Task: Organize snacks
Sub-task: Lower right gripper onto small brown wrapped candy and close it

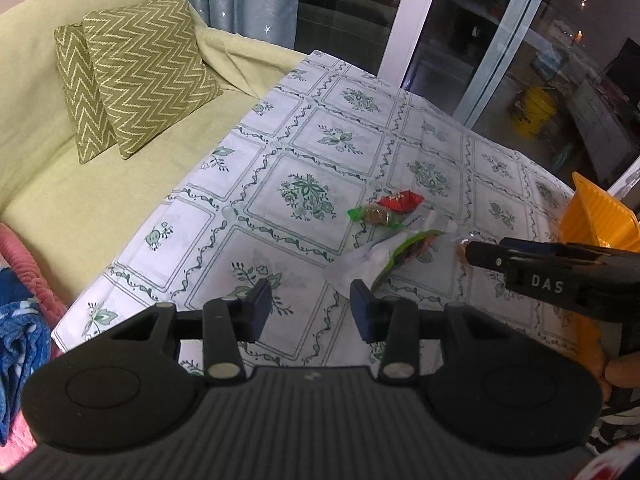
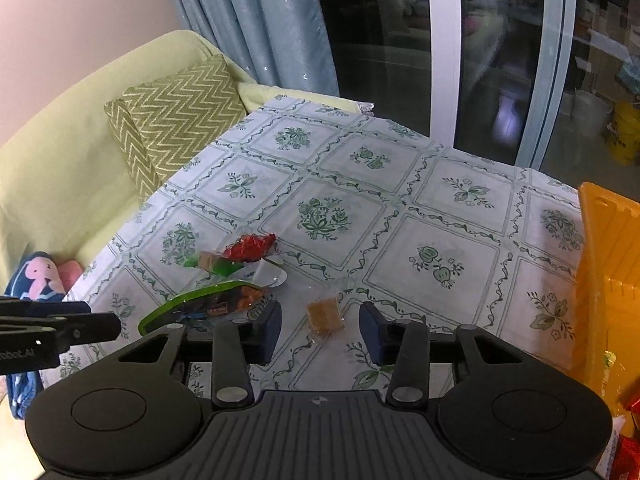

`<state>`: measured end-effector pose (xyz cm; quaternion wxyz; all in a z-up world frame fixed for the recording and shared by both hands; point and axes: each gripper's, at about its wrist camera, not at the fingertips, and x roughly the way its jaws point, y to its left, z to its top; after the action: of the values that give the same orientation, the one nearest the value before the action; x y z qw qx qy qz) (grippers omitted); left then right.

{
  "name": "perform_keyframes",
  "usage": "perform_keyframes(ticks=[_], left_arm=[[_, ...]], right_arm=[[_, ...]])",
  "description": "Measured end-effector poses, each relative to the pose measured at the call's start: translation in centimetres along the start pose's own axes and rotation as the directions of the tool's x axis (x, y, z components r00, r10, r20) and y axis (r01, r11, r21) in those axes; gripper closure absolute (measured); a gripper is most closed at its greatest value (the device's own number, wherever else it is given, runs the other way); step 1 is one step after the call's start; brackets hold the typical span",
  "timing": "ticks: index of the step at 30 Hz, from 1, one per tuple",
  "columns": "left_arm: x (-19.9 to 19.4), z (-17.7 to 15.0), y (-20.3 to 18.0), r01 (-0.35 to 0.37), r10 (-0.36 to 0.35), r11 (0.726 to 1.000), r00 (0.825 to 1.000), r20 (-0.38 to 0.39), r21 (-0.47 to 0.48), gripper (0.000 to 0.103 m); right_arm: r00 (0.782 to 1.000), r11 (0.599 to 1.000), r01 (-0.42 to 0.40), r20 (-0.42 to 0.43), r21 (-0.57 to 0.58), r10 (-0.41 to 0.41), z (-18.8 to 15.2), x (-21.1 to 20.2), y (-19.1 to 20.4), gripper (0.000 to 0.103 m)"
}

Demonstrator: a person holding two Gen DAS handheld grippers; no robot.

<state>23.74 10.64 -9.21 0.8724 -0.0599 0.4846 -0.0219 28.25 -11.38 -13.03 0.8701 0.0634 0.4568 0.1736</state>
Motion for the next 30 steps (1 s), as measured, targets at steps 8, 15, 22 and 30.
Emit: perform_keyframes(ticks=[8, 15, 22, 30], left_arm=[[0.0, 0.3, 0.4, 0.008, -0.008, 1.0, 1.0, -0.002, 0.015, 0.064], [0.1, 0.5, 0.5, 0.019, -0.019, 0.999, 1.0, -0.003, 0.029, 0.063], [0.4, 0.7, 0.0, 0.04, -0.04, 0.997, 0.999, -0.007, 0.062, 0.063], [0.8, 1.1, -0.5, 0.064, -0.063, 0.993, 0.998, -0.01, 0.101, 0.063]], right_arm=[[1.0, 0.999, 0.019, -0.014, -0.029, -0.02, -0.1, 1.1, 0.7, 0.065], [0.998, 0.996, 0.061, -0.011, -0.072, -0.062, -0.5, 1.6, 1.3, 0.075], [0.996, 0.991, 0.083, -0.006, -0.103, -0.084, -0.8, 1.6, 1.3, 0.083], [0.997, 0.995, 0.079, -0.01, -0.064, -0.08, -0.8, 1.1, 0.9, 0.083]])
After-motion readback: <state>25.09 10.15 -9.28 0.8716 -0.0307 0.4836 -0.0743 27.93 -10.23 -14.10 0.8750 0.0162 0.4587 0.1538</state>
